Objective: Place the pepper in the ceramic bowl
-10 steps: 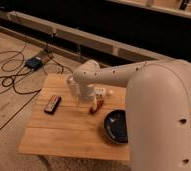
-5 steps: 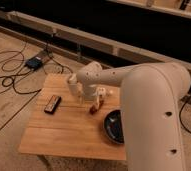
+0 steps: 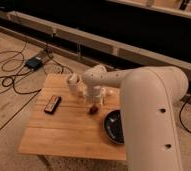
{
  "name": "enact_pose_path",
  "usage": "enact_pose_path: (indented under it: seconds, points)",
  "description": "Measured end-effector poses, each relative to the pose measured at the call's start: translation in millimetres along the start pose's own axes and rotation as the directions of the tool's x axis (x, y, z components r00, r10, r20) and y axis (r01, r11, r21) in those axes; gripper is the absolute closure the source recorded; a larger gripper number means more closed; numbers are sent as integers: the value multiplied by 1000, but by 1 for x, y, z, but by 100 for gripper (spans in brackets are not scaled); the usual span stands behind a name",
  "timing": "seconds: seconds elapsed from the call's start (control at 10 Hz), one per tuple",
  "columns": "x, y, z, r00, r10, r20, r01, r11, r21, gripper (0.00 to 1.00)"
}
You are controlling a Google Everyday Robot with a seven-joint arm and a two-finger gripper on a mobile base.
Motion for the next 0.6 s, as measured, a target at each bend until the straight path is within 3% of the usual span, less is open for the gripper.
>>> enact_pose_path:
  seconds: [0.6]
  points:
    - [-24, -16, 13, 999, 48, 9, -48, 999, -5, 35]
